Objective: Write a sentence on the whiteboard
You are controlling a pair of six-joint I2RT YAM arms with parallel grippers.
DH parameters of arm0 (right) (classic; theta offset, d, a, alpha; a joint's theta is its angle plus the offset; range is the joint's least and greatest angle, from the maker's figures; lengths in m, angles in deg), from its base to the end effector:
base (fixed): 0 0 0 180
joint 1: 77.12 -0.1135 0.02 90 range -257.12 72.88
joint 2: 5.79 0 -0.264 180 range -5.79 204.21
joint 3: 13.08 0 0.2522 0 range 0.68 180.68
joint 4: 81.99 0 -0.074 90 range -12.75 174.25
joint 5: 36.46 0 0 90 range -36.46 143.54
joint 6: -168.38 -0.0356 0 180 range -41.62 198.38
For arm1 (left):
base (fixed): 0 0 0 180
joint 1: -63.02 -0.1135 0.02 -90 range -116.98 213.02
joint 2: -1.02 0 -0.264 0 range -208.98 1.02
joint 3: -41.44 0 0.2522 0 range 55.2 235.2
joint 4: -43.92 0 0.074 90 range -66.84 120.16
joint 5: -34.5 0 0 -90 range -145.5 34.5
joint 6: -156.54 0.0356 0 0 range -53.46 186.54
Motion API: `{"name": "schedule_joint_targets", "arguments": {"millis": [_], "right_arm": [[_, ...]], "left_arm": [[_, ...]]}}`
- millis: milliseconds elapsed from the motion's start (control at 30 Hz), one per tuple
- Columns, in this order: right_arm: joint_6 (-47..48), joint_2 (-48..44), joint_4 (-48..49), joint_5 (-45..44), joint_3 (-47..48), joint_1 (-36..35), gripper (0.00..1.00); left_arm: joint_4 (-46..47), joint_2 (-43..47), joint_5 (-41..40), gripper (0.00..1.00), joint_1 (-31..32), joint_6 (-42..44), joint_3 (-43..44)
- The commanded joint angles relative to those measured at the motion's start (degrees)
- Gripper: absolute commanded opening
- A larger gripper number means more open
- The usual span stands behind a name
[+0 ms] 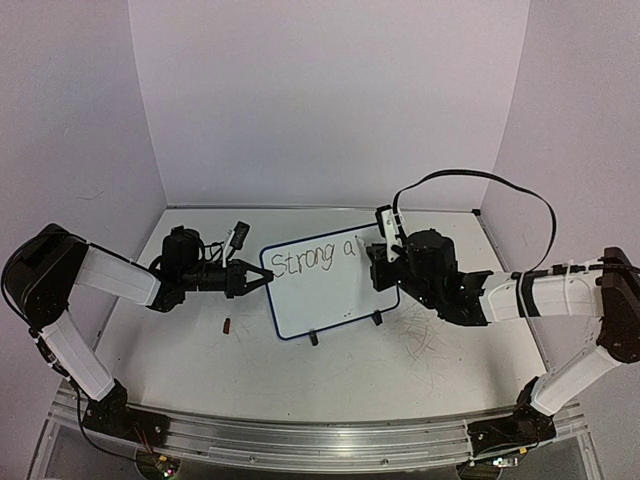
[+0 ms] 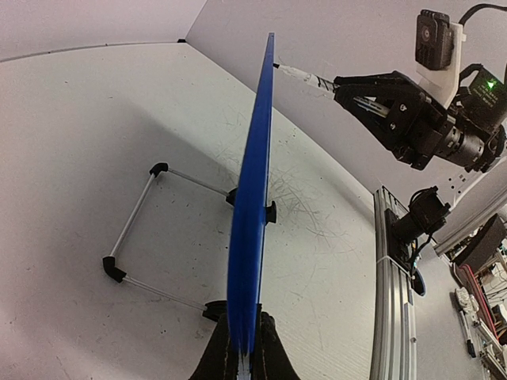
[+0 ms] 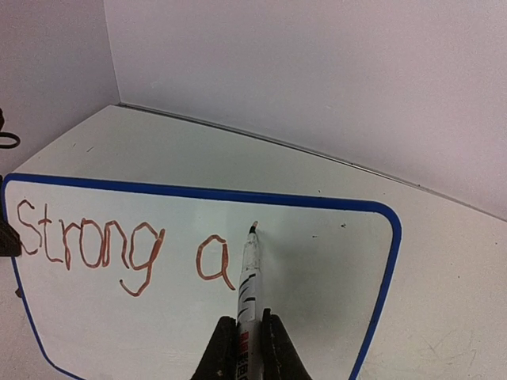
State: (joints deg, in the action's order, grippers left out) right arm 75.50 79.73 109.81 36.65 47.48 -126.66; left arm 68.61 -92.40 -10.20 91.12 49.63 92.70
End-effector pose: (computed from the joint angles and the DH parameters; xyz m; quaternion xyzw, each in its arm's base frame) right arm 0.2241 0.2468 0.2457 -0.2231 0.7478 0.1683 0.6023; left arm 0.2679 -0.1717 0.1780 0.2993 0.7184 -0.4958 0.3855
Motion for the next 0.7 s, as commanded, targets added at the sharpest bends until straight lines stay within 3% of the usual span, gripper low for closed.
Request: {"name": "schedule_joint_targets", "arguments": {"millis": [0, 667], "right_arm": [[-1.21, -1.12, -1.17, 0.27, -0.96, -0.43, 0.0], [-3.75, -3.15, -3.32, -1.23, -4.94, -1.16, 0.0]], "left_arm": [[-4.46, 0.88, -1.79, 0.0, -0.23, 2.77, 0.91], [-4.84, 0.98, -1.97, 0.0, -0.24, 2.8, 0.87]]}}
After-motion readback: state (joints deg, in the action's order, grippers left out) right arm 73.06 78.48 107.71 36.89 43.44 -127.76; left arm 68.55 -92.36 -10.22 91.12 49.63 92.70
